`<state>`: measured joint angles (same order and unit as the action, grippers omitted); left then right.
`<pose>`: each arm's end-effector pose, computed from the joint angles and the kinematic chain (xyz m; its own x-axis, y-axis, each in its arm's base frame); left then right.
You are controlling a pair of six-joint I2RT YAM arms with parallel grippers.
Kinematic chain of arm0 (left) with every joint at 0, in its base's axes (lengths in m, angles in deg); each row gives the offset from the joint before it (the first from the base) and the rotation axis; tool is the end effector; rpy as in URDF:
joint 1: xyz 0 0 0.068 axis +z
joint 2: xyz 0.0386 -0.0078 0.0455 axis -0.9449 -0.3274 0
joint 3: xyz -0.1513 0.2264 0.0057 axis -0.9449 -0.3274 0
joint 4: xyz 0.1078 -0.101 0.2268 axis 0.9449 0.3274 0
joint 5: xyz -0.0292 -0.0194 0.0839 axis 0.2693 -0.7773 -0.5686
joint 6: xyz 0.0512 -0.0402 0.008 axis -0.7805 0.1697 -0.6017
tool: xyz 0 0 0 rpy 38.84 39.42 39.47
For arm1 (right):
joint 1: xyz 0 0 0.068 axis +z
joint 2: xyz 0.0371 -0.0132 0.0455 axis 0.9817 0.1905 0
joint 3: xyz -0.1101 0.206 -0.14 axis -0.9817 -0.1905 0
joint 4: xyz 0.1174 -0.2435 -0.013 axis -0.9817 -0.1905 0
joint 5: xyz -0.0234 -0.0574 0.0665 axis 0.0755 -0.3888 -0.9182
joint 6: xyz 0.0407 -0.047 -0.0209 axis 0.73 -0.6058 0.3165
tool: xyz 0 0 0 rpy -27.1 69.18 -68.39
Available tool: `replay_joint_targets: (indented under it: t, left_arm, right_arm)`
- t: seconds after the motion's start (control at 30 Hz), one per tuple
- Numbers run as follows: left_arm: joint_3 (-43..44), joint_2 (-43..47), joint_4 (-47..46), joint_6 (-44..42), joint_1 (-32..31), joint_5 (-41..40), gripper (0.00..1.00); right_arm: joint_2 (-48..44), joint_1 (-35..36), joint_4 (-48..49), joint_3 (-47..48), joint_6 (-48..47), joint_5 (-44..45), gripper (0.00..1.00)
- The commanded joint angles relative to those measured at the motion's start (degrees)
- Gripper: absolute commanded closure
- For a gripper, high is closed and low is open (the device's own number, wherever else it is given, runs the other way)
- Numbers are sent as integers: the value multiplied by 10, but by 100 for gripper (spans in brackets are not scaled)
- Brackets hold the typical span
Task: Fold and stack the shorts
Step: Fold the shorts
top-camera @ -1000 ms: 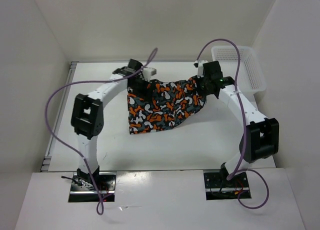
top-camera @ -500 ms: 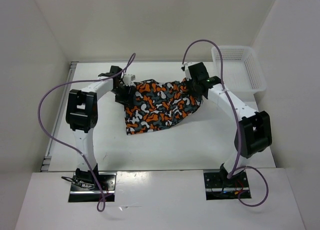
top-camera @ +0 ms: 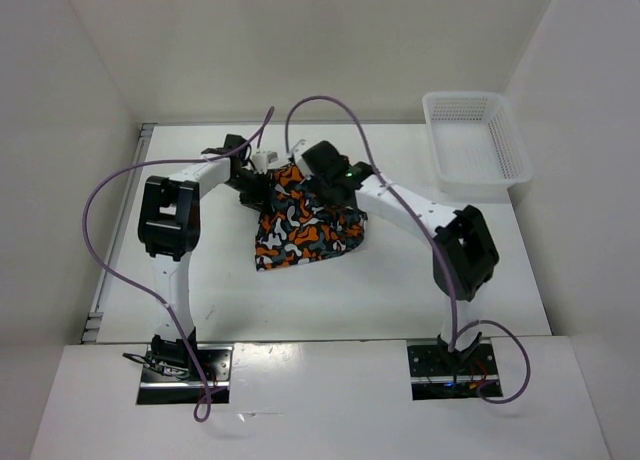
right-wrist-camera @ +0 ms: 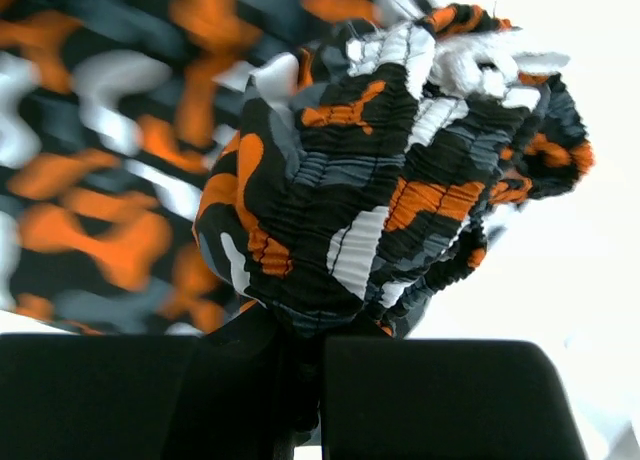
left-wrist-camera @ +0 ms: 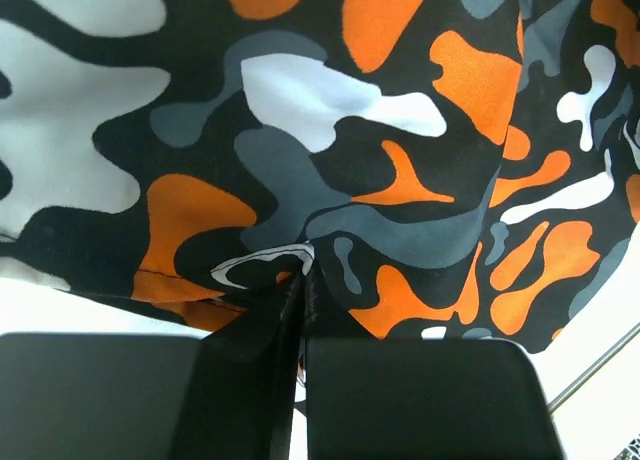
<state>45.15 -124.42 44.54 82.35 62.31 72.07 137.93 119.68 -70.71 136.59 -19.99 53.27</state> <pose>0.4556 -0.0941 0.1306 -0.9218 0.1329 -0.3640 0.3004 0.8385 -0.4546 0.3389 0.2721 0.2551 -0.4222 -0.6960 -0.5807 -0.6179 0.6897 -0.3775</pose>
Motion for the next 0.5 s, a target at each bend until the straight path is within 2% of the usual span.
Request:
replay_joint_targets:
  t: [0.0, 0.1, 0.27, 0.33, 0.37, 0.4, 0.43, 0.47]
  left_arm:
    - [3, -22, 9, -4, -11, -6, 95]
    - [-2, -15, 3, -4, -5, -25, 95]
    - [-12, -5, -2, -4, 15, -41, 95]
    - [-13, -5, -2, -4, 30, -49, 95]
    - [-13, -10, -2, -4, 30, -49, 95]
    - [-13, -10, -2, -4, 37, -49, 95]
    - [-13, -10, -2, -4, 37, -49, 95]
    - [-13, -15, -2, -4, 37, -55, 95]
  right_arm:
    - [51, 41, 33, 81, -9, 6, 100]
    - [110, 78, -2, 141, -9, 12, 100]
    - [145, 122, -27, 173, -9, -2, 95]
    - [140, 140, -27, 185, -9, -31, 77]
    - [140, 153, -40, 203, -9, -47, 73]
    - [134, 158, -46, 212, 0, -76, 64]
    - [134, 158, -46, 219, 7, -87, 54]
    - [134, 158, -51, 230, 7, -103, 38]
